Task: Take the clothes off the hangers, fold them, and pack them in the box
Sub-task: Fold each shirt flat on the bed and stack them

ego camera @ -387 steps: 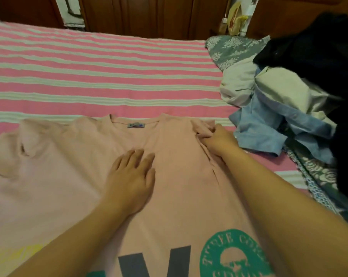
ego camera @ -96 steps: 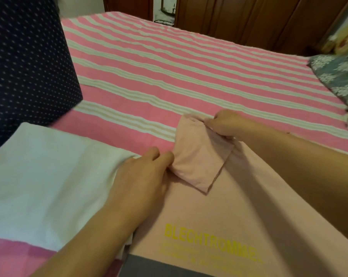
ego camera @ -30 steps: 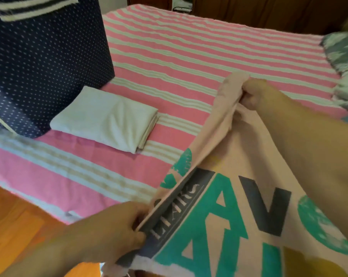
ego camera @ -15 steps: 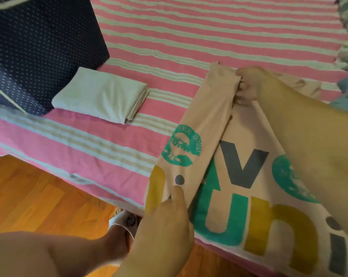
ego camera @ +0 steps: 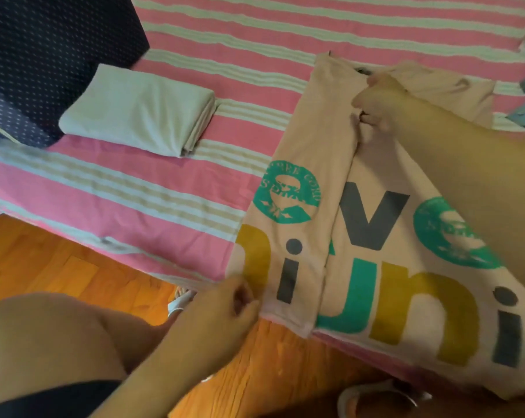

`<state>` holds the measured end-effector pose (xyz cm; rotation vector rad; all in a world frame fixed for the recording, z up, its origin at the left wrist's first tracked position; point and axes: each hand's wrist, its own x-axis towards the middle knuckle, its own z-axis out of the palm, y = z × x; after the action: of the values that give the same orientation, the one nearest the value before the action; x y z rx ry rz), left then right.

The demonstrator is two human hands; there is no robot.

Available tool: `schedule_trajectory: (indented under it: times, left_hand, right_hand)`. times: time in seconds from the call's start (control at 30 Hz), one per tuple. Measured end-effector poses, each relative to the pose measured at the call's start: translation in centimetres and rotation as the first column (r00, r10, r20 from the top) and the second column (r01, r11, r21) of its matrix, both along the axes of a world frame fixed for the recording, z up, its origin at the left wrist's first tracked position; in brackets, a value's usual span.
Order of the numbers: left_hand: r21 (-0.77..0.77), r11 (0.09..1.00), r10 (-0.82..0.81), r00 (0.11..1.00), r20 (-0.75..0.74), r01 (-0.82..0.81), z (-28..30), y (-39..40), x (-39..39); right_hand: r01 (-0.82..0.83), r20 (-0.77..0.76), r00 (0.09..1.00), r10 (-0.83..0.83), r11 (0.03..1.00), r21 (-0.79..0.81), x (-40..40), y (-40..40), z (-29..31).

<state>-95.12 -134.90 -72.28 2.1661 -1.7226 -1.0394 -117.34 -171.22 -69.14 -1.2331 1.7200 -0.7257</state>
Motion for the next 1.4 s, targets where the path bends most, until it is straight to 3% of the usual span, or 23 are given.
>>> schedule_trajectory:
  times: [0.07, 0.1, 0.2, 0.3, 0.37, 0.47, 0.6, 0.87, 0.97, 1.03, 1.1, 1.3, 1.4]
  left_hand:
    - [-0.041, 0.985, 0.169, 0.984, 0.063, -0.167, -0.3, -0.4, 2.9]
    - [-0.023, 0.976, 0.216, 0.975, 0.054, -0.215, -0.5, -0.8, 3.7]
    - [0.175, 0.949, 0.292, 0.939, -0.18, -0.261, -2.2, -1.1, 4.1]
    - [0.163, 0.952, 0.302, 0.888, -0.347, -0.26, -3.3, 0.2, 4.1]
    - [0.127, 0.945, 0.327, 0.85, -0.413, -0.302, -3.5, 1.1, 4.1]
    - [0.171, 0.923, 0.381, 0.752, -0.539, -0.345, -3.1, 2.3, 3.8]
    - [0.188, 0.93, 0.357, 0.665, -0.656, -0.315, -3.1, 3.6, 4.4]
    - [0.153, 0.968, 0.252, 0.789, -0.561, -0.2, -3.2, 3.7, 6.1]
    - [0.138, 0.976, 0.212, 0.89, -0.404, -0.17, -3.5, 3.5, 6.0]
    - [0.11, 0.994, 0.005, 0.989, -0.146, 0.011, -3.5, 3.4, 6.8]
    - [0.106, 0.98, -0.175, 0.983, 0.056, 0.168, -2.1, 3.1, 7.1]
    - [-0.153, 0.953, -0.282, 0.951, -0.129, 0.262, 6.2, -6.3, 1.4]
    - [-0.286, 0.92, -0.31, 0.944, -0.108, 0.27, 7.2, -15.8, -2.3]
  right_hand:
    - [0.013, -0.135, 0.991, -0.021, 0.998, -0.062, 0.0, 3.8, 0.6]
    - [0.025, -0.133, 0.99, -0.037, 0.995, -0.092, -0.2, 6.1, 0.5]
    - [0.063, -0.019, 0.997, -0.068, 0.977, -0.205, 0.1, 16.5, 0.4]
    - [0.063, 0.04, 0.997, -0.059, 0.992, -0.107, 0.6, 29.1, -2.0]
    - [0.021, -0.055, 0.998, -0.023, 0.998, -0.052, 1.2, 36.1, -4.1]
    - [0.086, -0.058, 0.995, -0.085, 0.996, 0.011, 3.5, 40.2, -6.5]
    - [0.266, 0.088, 0.959, -0.269, 0.963, 0.048, 6.4, 39.6, -7.4]
    - [0.285, -0.032, 0.958, -0.285, 0.958, 0.006, 7.5, 41.9, -8.7]
    - [0.22, -0.167, 0.961, -0.219, 0.975, -0.016, 6.0, 42.0, -7.7]
    - [0.178, -0.217, 0.959, -0.182, 0.983, -0.039, 4.2, 41.7, -6.0]
    - [0.146, -0.26, 0.953, -0.157, 0.987, -0.06, 1.7, 40.1, -3.6]
    - [0.116, -0.452, 0.875, -0.172, 0.982, -0.149, -9.0, 26.2, 2.1]
    - [0.037, -0.546, 0.832, -0.101, 0.991, -0.128, -12.5, 18.3, 3.1]
